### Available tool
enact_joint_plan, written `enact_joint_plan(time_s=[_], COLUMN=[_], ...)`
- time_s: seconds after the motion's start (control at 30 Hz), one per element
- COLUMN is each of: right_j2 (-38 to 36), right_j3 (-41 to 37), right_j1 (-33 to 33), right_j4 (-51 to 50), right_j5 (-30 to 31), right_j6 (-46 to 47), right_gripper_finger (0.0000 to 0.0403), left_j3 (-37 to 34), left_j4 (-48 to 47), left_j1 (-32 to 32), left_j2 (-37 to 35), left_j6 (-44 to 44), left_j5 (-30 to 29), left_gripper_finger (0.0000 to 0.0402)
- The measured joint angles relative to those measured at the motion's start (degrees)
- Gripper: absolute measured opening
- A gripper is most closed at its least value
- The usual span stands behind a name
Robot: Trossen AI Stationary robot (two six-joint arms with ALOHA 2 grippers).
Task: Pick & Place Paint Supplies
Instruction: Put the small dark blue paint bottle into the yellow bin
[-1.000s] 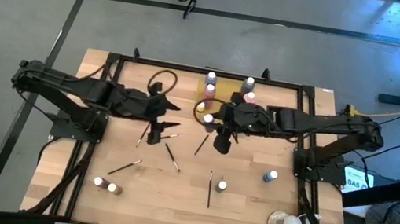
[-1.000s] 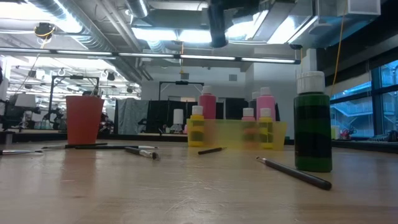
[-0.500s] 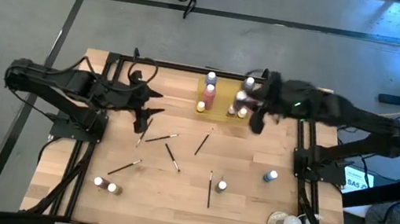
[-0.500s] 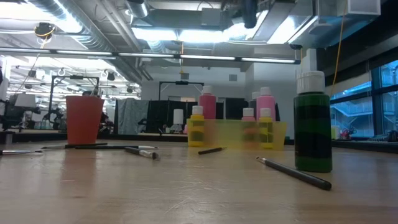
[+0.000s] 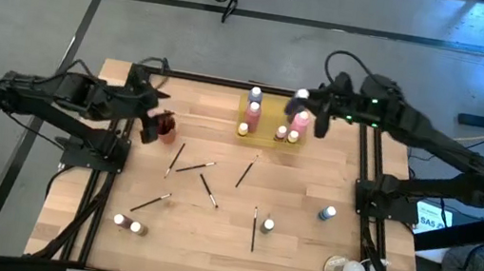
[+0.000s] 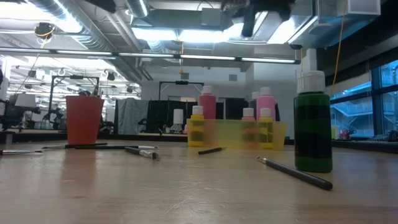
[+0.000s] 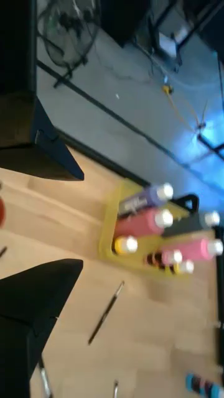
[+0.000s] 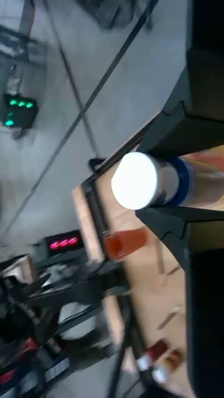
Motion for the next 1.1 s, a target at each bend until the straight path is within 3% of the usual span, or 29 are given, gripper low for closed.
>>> enact_joint_plan(time_s=[0.23, 0.37, 0.63, 0.87, 1.1], right_j2=[2.5, 2.6, 9.5, 15.1, 17.5], right_j3=[-16.0, -19.6, -20.8, -20.8, -20.8], right_j1=[-2.6, -4.6, -6.7, -5.1, -5.0], right_j4=[26.6, 27.6, 34.7, 35.0, 36.9], right_j5=[-1.3, 3.5, 4.3, 16.9, 17.3], right_j6=[5.2, 6.5, 7.9, 12.3, 13.2], right_gripper_finger=[0.0108, 0.0108, 0.0108, 0.0108, 0.0108], left_j3=[0.0, 0.0, 0.0, 0.0, 0.0], left_j4=[-1.2, -1.2, -0.4, 0.4, 0.4], left_j1=[4.0, 5.1, 5.8, 5.8, 5.8], left_j2=[-6.9, -9.9, -11.8, -11.6, -11.6], left_j6=[1.8, 2.0, 3.4, 3.0, 1.9], left_j5=[-0.3, -0.3, -1.3, -1.2, -1.1], left_gripper_finger=[0.0212, 0.0212, 0.0212, 0.0212, 0.0212])
